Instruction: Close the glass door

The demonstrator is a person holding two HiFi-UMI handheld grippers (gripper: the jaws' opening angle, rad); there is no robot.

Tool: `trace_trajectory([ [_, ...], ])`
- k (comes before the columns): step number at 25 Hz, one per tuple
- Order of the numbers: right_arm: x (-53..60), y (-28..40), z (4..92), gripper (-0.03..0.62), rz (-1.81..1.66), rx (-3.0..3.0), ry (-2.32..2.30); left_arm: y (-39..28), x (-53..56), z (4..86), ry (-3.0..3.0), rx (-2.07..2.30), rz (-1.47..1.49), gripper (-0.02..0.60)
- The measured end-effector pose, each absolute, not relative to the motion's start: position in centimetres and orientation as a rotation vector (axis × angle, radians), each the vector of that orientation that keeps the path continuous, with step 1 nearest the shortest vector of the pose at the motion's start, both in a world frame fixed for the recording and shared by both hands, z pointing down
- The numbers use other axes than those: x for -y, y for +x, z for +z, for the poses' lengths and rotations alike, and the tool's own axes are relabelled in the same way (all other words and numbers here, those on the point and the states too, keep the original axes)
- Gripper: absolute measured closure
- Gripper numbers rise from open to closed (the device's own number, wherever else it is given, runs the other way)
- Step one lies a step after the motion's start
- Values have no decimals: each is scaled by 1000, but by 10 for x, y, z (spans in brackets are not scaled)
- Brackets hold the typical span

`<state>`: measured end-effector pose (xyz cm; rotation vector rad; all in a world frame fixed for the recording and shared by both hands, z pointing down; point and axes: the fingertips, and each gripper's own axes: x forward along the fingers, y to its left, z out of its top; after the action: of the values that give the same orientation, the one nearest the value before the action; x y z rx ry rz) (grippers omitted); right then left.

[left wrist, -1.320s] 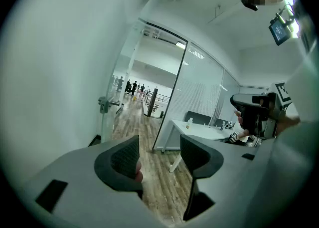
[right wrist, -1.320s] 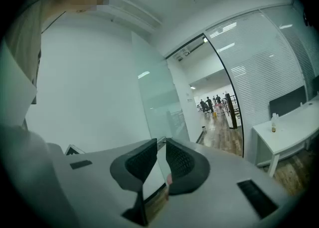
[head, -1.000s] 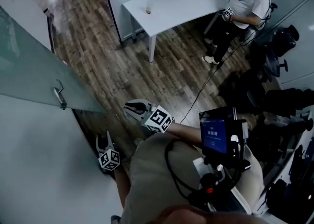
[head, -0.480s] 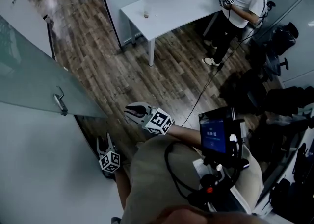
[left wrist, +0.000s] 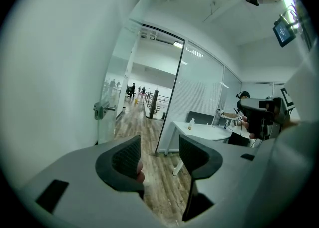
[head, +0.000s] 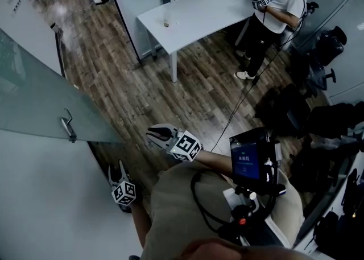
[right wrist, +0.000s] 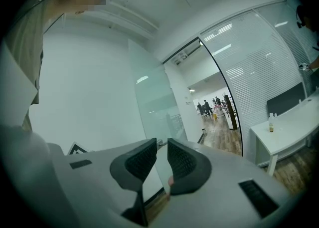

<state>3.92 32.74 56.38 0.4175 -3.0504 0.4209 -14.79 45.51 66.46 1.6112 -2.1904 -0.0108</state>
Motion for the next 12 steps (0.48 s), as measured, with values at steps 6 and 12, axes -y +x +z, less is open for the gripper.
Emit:
trace_trajectory([
  [6,-320,60,567,526,426,3053,386,-135,-451,666,1581,2224,-12,333],
  [12,-312,73,574,526,426,3038,356,-121,-453,674,1537,2242,-32,345],
])
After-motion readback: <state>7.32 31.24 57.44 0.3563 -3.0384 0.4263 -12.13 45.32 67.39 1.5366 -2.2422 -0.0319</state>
